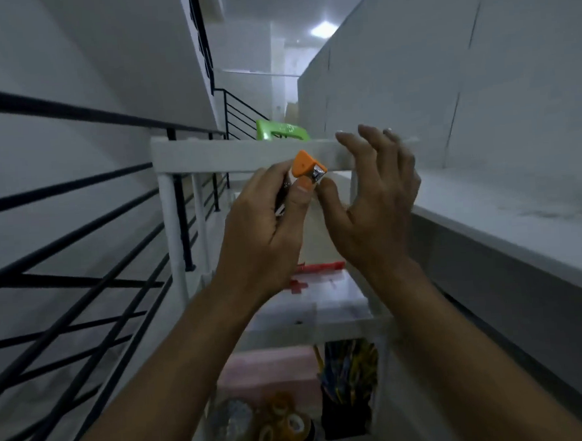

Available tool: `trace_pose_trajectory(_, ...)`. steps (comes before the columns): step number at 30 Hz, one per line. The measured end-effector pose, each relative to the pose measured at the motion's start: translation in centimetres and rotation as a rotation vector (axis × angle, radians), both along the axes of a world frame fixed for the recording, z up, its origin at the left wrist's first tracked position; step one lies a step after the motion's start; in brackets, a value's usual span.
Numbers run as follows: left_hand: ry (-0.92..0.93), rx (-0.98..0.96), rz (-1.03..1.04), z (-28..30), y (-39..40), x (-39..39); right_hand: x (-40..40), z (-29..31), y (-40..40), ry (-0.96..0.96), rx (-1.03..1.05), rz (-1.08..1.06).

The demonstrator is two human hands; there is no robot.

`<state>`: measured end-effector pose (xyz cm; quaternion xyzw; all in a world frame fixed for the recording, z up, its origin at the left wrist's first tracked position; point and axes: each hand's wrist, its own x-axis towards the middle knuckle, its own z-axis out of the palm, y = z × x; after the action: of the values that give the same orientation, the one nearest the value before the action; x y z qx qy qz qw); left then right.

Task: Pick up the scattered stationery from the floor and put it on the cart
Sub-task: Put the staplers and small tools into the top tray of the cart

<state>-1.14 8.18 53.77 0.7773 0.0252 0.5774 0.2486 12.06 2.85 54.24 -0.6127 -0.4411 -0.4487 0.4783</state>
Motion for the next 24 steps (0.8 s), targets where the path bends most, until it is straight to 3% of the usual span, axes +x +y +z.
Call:
trace_pose_trajectory(5, 0.033, 0.109, 0.126, 4.4, 0.6, 0.3, 2.1, 1.6, 0.8, -0.029, -0.14, -0.086)
trace_pose_trajectory(12, 0.183, 0.182, 0.265, 9.7, 2.0, 1.7, 3.3, 1.5, 1.0, -0.049, -0.106, -0.037)
trace_pose_trajectory(17, 0.551, 0.083, 0.345, 10.7, 4.3, 2.8, 3.5, 1.6, 1.2, -0.013, -0.121, -0.042)
trace_pose_trajectory(24, 0.643, -0.069, 0.278, 12.2, 4.6, 4.0, 3.0, 1.8, 1.1, 0.087, -0.108, 0.012)
